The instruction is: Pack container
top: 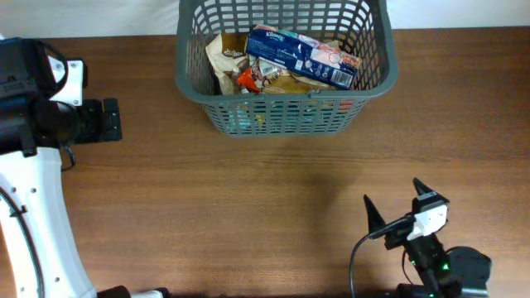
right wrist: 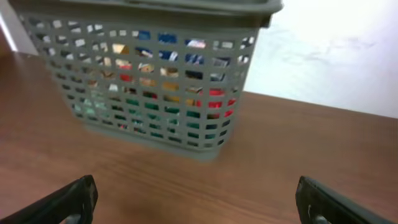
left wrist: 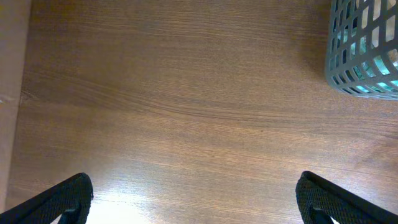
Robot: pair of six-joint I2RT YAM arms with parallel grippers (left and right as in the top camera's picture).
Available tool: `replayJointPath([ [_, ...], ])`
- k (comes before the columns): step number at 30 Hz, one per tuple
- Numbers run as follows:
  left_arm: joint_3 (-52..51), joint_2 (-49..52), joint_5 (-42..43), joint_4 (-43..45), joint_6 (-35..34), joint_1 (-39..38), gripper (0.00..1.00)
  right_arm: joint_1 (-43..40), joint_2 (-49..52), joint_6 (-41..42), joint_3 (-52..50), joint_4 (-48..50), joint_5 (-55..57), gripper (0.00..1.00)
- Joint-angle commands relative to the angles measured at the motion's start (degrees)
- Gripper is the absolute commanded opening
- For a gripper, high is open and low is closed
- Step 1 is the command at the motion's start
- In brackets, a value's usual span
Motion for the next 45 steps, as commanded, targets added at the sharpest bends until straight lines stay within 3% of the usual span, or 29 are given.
replayJointPath([
  [1,0.3,0.2,0.6,0.0,-0.7,0.3,0.99,1.9,-0.6,0.5,-1.5,0.6,-0.1,0.99],
  [9,0.3,0.2,0.6,0.0,-0.7,0.3,0.99,6.4,-0.7,0.5,-3.3,0.6,6.5,0.99],
  [22,0.3,0.2,0.6,0.0,-0.7,0.3,0.99,6.2,-1.5,0.5,-10.2,3.8,6.6,0.99],
  [45,0.3,0.2,0.6,0.0,-0.7,0.3,0.99,6.2,-1.5,0.5,-10.4,4.7,6.4,0.99],
])
